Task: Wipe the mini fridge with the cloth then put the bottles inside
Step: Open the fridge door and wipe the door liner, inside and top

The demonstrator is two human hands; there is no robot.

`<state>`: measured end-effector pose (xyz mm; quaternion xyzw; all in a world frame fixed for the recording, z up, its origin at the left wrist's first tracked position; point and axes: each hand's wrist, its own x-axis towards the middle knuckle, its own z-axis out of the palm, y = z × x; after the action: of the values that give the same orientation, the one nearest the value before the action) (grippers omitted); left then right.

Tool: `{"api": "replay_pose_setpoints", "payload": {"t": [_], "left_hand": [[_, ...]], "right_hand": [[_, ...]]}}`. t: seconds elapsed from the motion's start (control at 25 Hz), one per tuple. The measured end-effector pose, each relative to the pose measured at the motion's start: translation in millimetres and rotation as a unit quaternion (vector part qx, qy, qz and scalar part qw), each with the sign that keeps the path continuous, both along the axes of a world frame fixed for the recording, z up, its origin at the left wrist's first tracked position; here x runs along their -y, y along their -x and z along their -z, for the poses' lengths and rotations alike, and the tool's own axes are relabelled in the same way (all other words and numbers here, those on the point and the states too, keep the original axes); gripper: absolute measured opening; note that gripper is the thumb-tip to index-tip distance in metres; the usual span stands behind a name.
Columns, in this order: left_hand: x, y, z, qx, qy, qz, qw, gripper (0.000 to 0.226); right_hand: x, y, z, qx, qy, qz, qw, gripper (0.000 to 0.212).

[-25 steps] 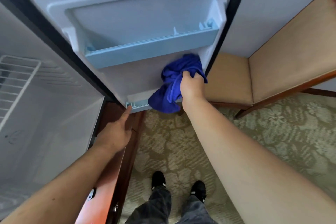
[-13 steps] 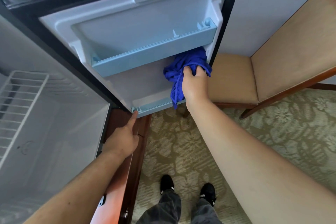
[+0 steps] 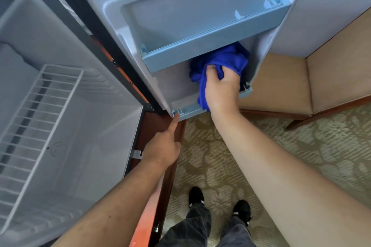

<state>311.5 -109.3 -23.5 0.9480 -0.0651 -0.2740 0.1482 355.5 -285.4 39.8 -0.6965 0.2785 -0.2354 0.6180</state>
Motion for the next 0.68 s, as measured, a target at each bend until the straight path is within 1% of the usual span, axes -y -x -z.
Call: {"api": "replay_pose_setpoints", "payload": {"t": [0.12, 0.24, 0.28, 0.36, 0.48, 0.52, 0.6, 0.64, 0.68], "left_hand": [[1.4, -1.1, 1.8, -0.001, 0.003, 0.001, 1.0, 0.088], [-0.6, -1.0, 5.6, -0.002, 0.005, 0.004, 1.0, 0.076], [-1.7, 0.2, 6.5, -0.005, 0.01, 0.006, 1.0, 0.071], [-3.8, 3.5, 8.5, -0.006, 0.021, 0.005, 1.0, 0.068], [-6.3, 7.3, 9.5, 0.003, 0.031, 0.006, 0.999, 0.075], [-7.1, 8.5, 9.7, 0.005, 0.036, 0.004, 0.999, 0.078], [-8.2, 9.4, 9.3, 0.007, 0.044, 0.001, 0.999, 0.082], [-9.2, 8.8, 9.6, 0.009, 0.041, 0.002, 0.999, 0.083], [-10.8, 8.2, 10.4, 0.014, 0.034, 0.004, 0.999, 0.085]], "right_hand": [[-24.4, 5.5, -9.8, 0.013, 0.028, -0.086, 0.996, 0.017], [-42.8, 10.5, -1.8, 0.0, 0.065, -0.196, 0.978, 0.01], [-47.6, 10.5, 1.6, -0.008, 0.087, -0.229, 0.969, 0.012], [-52.3, 6.3, 8.2, -0.028, 0.124, -0.26, 0.957, 0.021], [-49.1, 2.3, 21.7, -0.054, 0.184, -0.281, 0.94, 0.036], [-46.0, 2.6, 28.4, -0.066, 0.201, -0.297, 0.931, 0.033], [-36.3, 3.9, 47.0, -0.104, 0.26, -0.338, 0.899, 0.013], [-32.0, 5.0, 55.1, -0.125, 0.298, -0.357, 0.877, 0.011], [-27.7, 5.4, 61.8, -0.148, 0.329, -0.378, 0.852, 0.014]]}}
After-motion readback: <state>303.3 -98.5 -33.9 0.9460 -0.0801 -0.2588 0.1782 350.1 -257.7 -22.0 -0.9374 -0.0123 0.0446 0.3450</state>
